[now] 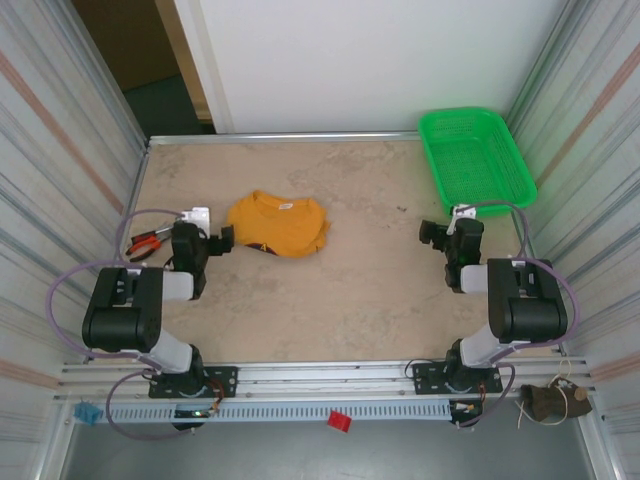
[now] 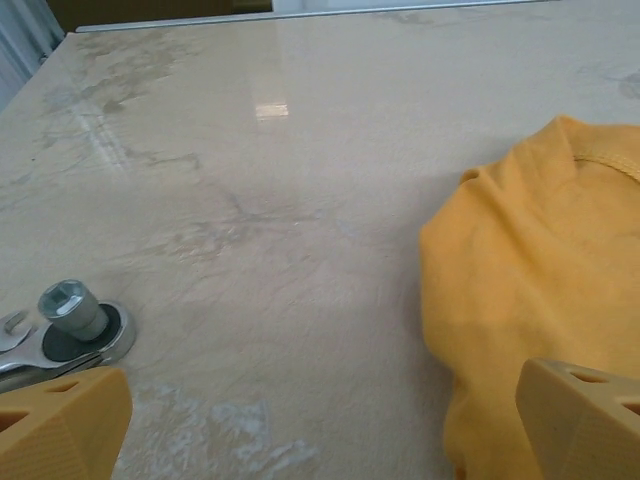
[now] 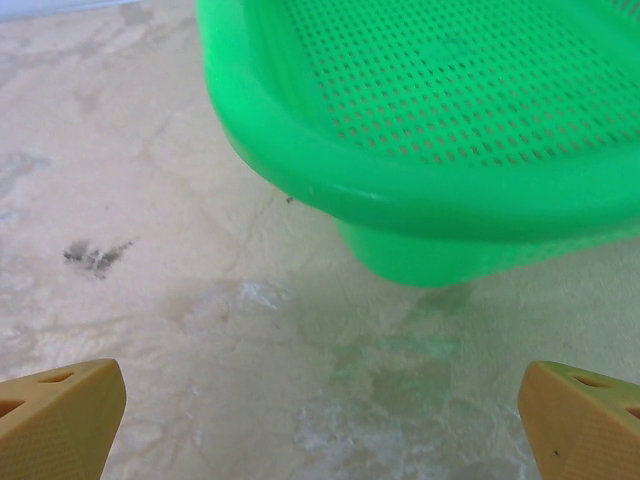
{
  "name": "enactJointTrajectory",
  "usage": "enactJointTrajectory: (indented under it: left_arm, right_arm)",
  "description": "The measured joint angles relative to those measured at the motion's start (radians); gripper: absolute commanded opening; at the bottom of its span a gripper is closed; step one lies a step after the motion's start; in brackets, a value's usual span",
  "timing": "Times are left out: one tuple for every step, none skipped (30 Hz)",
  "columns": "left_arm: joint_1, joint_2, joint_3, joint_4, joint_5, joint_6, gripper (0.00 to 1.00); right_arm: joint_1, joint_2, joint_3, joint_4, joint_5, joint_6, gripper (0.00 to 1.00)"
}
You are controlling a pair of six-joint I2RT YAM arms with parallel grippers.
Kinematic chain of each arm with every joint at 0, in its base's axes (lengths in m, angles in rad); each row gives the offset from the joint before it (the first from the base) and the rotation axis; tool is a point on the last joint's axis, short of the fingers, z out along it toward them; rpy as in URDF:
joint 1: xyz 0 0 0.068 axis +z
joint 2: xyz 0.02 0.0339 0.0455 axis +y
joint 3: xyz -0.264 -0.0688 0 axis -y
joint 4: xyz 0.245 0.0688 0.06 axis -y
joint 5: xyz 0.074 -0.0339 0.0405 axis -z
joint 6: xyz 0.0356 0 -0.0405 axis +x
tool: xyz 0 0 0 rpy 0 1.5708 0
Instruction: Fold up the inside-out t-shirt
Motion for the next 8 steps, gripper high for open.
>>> enactJointTrajectory:
  left_arm:
    - [0.000,0.000,0.001,-0.002,0.009,0.000,0.99]
    - [0.000,0.000,0.001,-0.003,0.014,0.000,0.99]
    - [0.000,0.000,0.001,-0.004,0.016,0.000,0.99]
    - [0.000,0.000,0.002,-0.007,0.019,0.000,0.99]
    - [0.000,0.000,0.003,-0.008,0.020,0.000,0.99]
    - [0.000,0.000,0.003,-0.008,0.023,0.000,0.99]
    - [0.000,0.000,0.004,-0.008,0.026,0.000,0.99]
    - [0.000,0.000,0.004,-0.008,0.026,0.000,0.99]
  right_arm:
    - [0.003,0.000,0.000,0.008,0.001,0.000,0.99]
    - [0.007,0.000,-0.001,0.015,0.005,-0.001,0.99]
    - [0.007,0.000,-0.001,0.019,0.003,-0.002,0.99]
    - [0.006,0.000,-0.001,0.020,-0.002,-0.002,0.99]
    - [0.003,0.000,-0.001,0.019,-0.008,-0.002,0.99]
    - [0.000,0.000,-0.001,0.019,-0.009,-0.002,0.99]
    - [-0.002,0.000,-0.001,0.019,-0.009,-0.002,0.99]
    - [-0.002,0.000,-0.001,0.021,-0.009,-0.002,0.99]
